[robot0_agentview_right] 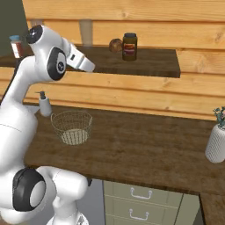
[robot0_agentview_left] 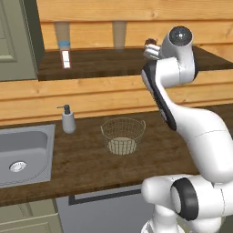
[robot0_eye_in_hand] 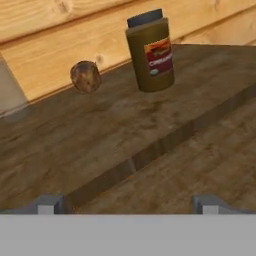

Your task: Open the cabinet, pick up the bread from the cabinet and place it in the basket. Then move the basket to the dining counter.

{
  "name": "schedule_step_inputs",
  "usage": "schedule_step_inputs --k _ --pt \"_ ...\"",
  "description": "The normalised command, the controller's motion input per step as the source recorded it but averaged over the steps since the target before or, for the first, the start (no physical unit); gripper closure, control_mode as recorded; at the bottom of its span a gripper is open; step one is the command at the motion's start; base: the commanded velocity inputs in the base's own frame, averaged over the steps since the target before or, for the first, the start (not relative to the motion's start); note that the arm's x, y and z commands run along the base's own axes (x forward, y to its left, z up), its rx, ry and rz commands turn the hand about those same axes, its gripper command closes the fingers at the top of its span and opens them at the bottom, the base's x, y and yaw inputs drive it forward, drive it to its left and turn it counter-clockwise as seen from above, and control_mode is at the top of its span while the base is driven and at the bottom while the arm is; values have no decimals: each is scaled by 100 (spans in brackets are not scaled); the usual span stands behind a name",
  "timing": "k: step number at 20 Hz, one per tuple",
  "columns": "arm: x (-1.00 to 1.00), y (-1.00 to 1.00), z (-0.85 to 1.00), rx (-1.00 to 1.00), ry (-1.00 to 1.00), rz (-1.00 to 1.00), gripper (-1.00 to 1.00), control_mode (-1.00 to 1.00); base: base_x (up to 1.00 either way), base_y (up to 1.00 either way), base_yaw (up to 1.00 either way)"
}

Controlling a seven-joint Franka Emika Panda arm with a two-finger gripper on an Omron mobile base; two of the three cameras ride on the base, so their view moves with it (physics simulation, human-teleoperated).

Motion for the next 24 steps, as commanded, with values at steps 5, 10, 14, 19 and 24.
schedule_step_inputs --k 5,10,14,19,24 --pt "72 -15 42 -1 21 16 -100 -100 0 0 0" --pt "69 0 29 -5 21 9 -100 -100 0 0 0" --pt "67 0 2 -1 15 1 -100 -100 0 0 0" --pt "64 -1 0 0 7 0 -100 -100 0 0 0" --pt "54 -7 -2 0 0 3 -100 -100 0 0 0"
